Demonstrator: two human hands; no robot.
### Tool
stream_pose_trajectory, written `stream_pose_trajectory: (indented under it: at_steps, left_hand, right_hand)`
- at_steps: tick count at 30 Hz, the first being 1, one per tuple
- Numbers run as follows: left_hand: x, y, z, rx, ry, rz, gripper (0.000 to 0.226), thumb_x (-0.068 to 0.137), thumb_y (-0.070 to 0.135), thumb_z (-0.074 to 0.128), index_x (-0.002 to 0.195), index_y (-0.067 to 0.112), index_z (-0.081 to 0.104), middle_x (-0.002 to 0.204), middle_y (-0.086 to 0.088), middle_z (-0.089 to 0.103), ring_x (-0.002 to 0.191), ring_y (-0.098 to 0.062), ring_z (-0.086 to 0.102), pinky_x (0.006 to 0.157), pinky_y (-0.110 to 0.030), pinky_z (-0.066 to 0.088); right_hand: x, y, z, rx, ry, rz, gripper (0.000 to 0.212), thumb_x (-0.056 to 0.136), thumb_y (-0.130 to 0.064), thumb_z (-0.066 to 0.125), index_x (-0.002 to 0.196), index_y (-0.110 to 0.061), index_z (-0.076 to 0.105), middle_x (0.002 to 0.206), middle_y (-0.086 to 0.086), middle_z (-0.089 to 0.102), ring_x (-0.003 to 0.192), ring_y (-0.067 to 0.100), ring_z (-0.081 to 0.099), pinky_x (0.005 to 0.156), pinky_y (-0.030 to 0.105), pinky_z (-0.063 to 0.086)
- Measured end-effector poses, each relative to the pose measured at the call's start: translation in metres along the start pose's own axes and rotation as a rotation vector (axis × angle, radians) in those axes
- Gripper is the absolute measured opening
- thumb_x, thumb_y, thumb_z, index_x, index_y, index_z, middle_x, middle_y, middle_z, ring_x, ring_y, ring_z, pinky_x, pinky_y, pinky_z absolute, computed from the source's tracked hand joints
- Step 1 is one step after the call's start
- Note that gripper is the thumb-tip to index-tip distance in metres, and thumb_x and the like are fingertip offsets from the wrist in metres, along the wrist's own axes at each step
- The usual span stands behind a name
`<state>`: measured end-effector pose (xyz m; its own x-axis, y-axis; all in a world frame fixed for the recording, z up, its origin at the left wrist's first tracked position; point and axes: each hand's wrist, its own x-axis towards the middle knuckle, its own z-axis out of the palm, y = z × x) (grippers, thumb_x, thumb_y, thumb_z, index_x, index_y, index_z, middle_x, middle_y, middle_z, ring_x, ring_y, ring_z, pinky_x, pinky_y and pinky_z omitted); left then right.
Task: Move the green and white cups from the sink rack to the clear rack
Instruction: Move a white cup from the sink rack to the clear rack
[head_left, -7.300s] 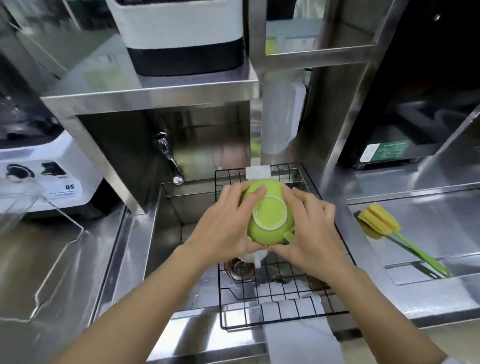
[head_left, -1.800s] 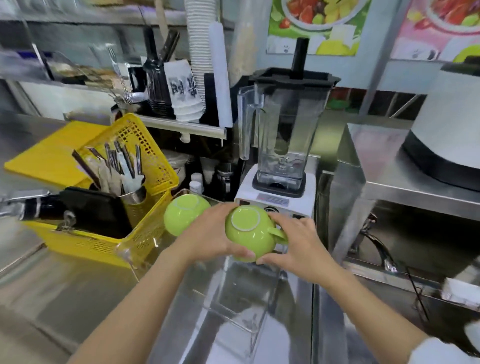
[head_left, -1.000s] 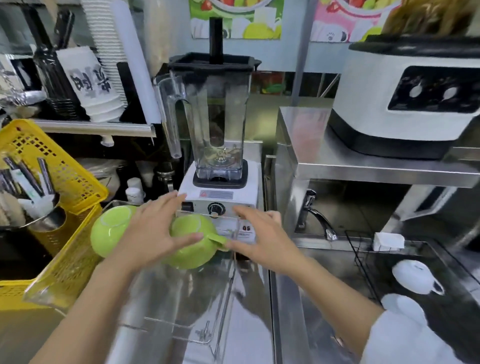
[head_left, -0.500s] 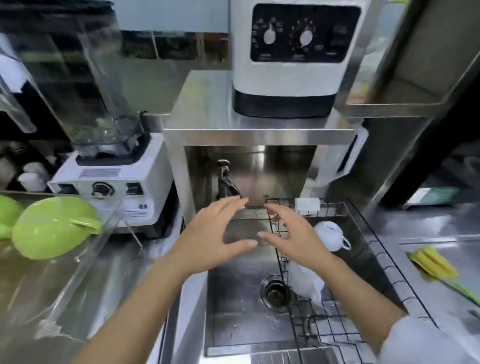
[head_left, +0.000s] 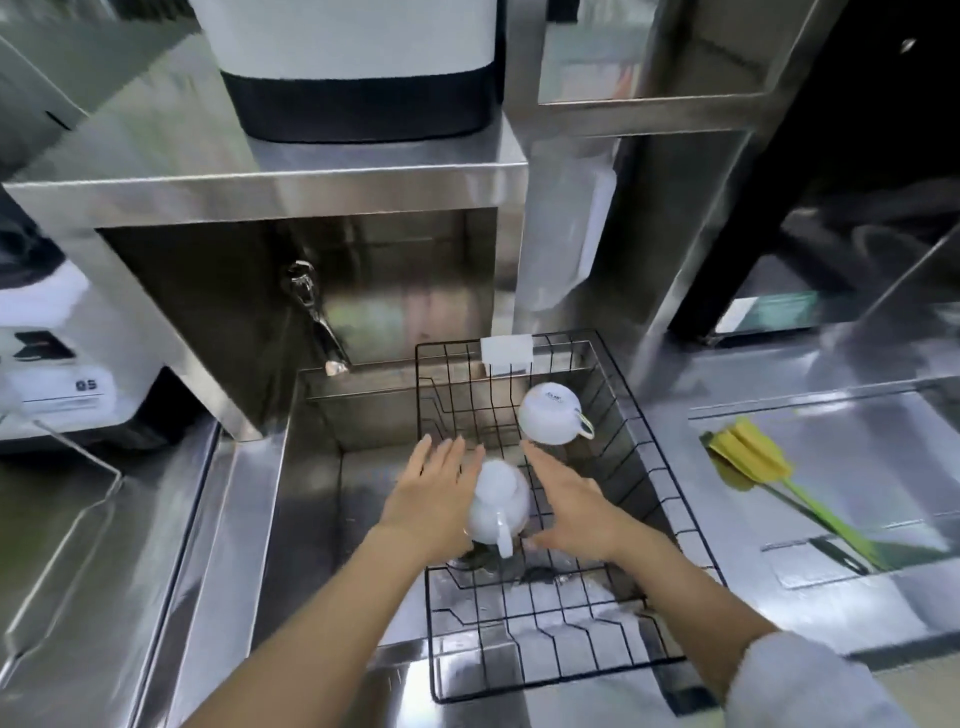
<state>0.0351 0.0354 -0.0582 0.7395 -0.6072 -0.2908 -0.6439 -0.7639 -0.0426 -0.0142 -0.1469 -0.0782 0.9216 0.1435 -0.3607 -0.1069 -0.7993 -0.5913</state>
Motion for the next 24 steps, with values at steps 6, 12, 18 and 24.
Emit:
stream_pose_trajectory:
  at_steps: [6, 12, 18, 24]
  left_hand:
    - [0.011, 0.017, 0.006, 0.04, 0.081, 0.002, 0.076, 0.084, 0.028, 0.05, 0.142, 0.009, 0.004, 0.143, -0.014, 0.035, 0.134, -0.027, 0.029, 0.107, -0.049, -0.02]
    - [0.007, 0.01, 0.011, -0.156, 0.175, 0.042, 0.07, 0.077, 0.029, 0.059, 0.136, 0.013, 0.026, 0.117, -0.008, 0.055, 0.115, -0.024, 0.048, 0.11, -0.041, -0.018]
    - [-0.02, -0.007, -0.024, -0.688, 0.231, 0.053, 0.101, 0.065, 0.033, 0.077, 0.141, 0.022, 0.012, 0.134, 0.002, 0.037, 0.128, -0.005, 0.016, 0.111, -0.025, -0.006]
    - [-0.055, -0.039, -0.047, -0.982, 0.31, 0.011, 0.12, 0.052, 0.039, 0.085, 0.142, 0.03, 0.006, 0.148, 0.018, 0.005, 0.128, 0.001, 0.029, 0.108, -0.031, 0.03]
  right_hand:
    - [0.013, -0.007, 0.015, 0.183, 0.035, -0.014, 0.084, 0.068, -0.03, 0.076, 0.137, -0.028, 0.028, 0.136, -0.004, 0.044, 0.126, 0.014, 0.039, 0.102, 0.034, 0.031]
    - [0.005, -0.017, 0.009, 0.195, 0.103, -0.093, 0.06, 0.062, -0.03, 0.079, 0.113, -0.036, 0.048, 0.111, -0.01, 0.061, 0.103, 0.009, 0.053, 0.082, 0.02, 0.037]
    - [-0.019, -0.041, -0.022, 0.276, 0.168, -0.132, 0.067, 0.059, -0.035, 0.082, 0.111, -0.054, 0.045, 0.114, -0.022, 0.059, 0.111, -0.003, 0.052, 0.098, 0.023, 0.043]
    - [-0.032, -0.082, -0.041, 0.288, 0.192, -0.183, 0.072, 0.064, -0.014, 0.082, 0.111, -0.051, 0.042, 0.107, -0.033, 0.052, 0.097, -0.025, 0.047, 0.078, -0.004, 0.037]
